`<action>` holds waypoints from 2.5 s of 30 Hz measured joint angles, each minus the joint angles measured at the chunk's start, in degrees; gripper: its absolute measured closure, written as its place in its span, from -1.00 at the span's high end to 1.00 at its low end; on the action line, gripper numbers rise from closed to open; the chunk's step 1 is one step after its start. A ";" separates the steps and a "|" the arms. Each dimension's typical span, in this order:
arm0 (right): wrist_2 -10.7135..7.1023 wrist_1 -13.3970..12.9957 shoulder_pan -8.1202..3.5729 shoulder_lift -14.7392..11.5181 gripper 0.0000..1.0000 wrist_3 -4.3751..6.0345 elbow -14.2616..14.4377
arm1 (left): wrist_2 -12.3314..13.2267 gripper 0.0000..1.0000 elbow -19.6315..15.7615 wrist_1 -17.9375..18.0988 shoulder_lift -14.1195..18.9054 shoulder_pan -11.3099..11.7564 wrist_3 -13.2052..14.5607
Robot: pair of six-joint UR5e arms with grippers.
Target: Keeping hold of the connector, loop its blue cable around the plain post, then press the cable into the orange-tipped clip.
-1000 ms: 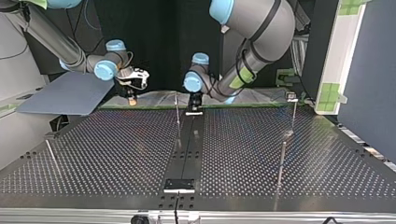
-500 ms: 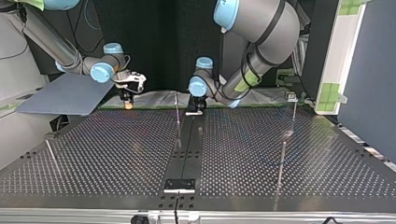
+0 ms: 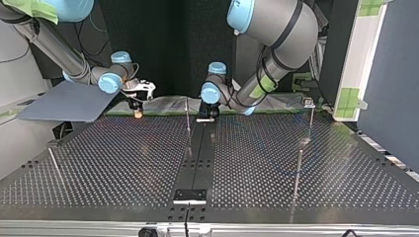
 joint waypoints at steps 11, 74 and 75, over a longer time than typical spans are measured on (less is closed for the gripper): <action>-0.54 1.03 -0.14 0.22 -1.00 0.30 -2.91 | -0.06 -1.00 0.01 -0.04 0.00 0.04 0.58; -1.15 1.89 0.96 0.65 -1.00 0.20 -3.00 | 2.12 1.00 -3.53 -4.35 1.92 -3.26 12.89; -1.15 1.87 0.96 0.65 -1.00 0.20 -3.00 | 2.40 1.00 -4.15 -3.81 2.46 -3.28 12.95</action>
